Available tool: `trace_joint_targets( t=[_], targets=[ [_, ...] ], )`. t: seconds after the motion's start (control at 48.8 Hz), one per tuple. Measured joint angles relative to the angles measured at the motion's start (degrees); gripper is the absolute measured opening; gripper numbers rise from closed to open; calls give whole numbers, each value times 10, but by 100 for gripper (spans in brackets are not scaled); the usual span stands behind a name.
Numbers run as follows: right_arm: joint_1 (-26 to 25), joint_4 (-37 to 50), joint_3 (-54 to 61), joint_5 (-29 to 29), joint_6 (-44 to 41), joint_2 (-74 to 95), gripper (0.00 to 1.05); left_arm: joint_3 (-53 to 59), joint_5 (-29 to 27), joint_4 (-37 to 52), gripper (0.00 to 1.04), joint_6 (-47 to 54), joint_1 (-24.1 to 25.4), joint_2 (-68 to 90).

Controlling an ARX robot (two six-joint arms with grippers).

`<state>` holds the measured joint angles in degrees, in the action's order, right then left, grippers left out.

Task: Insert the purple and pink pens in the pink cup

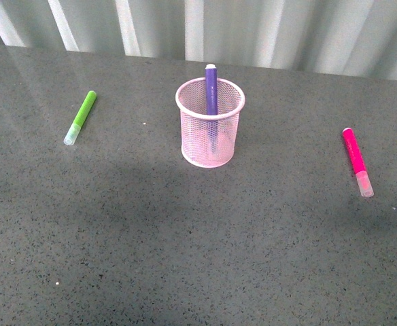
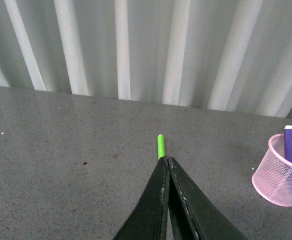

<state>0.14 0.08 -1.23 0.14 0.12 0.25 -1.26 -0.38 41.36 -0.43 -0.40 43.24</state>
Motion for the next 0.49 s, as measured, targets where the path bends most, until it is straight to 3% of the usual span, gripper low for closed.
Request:
trace_joint_targets(
  t=[0.492],
  targets=[
    [0, 0, 0, 0, 0, 0, 98, 1, 2, -166, 4, 0, 3, -185]
  ],
)
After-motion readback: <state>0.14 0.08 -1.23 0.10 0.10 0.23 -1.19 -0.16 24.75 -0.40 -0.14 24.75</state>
